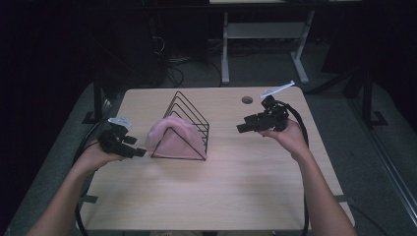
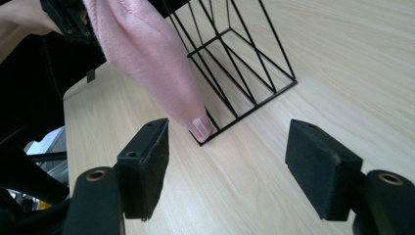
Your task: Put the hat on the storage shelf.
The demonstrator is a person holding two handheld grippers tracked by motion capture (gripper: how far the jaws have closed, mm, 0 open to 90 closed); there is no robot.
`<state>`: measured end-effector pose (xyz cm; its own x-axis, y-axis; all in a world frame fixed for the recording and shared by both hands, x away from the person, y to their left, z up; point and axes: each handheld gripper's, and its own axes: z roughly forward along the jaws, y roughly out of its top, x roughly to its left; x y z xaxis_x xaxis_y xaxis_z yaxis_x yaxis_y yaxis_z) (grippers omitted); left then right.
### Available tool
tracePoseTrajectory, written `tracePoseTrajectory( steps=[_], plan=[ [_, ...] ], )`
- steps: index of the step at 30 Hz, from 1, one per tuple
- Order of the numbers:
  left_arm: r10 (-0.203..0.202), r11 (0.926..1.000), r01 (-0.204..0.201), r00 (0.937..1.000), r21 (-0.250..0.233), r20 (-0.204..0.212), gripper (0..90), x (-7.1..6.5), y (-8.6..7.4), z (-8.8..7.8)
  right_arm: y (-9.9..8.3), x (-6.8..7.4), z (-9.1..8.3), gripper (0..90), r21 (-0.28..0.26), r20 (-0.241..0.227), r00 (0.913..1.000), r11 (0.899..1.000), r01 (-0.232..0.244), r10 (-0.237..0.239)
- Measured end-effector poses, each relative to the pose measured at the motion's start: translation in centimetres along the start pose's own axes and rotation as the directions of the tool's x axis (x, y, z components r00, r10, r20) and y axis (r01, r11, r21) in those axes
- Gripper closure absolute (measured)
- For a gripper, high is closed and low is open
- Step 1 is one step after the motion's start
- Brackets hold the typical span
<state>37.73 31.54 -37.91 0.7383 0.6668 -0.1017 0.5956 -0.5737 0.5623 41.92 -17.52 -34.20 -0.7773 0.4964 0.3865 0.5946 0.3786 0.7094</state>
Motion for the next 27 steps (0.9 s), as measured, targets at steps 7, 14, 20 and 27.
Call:
tracePoseTrajectory(
  steps=[7, 14, 20, 27],
  plan=[
    [0.004, 1.0, -0.004, 1.0, -0.002, -0.009, 26.9, -0.3, -0.3, 0.0, -1.5, -0.6, -0.9, 31.8, -0.008, 0.02, 0.9995, 1.0, -0.025, 0.025],
    [-0.008, 0.9999, 0.008, 0.9999, -0.008, -0.011, 26.9, -0.3, -1.1, -0.1, -3.7, -1.3, -1.7, 30.6, -0.005, 0.036, 0.997, 0.998, -0.069, 0.069],
    [-0.014, 0.9999, 0.014, 0.9998, -0.006, -0.016, 26.9, -0.2, -1.8, 0.1, -5.4, -1.6, -2.4, 29.5, -0.005, 0.051, 0.9952, 0.997, -0.083, 0.084],
    [-0.021, 0.9996, 0.021, 0.9997, -0.018, -0.016, 27.0, -0.5, -2.3, 0.2, -7.3, -1.8, -3.0, 29.0, -0.001, 0.072, 0.9915, 0.994, -0.109, 0.108]
  ],
)
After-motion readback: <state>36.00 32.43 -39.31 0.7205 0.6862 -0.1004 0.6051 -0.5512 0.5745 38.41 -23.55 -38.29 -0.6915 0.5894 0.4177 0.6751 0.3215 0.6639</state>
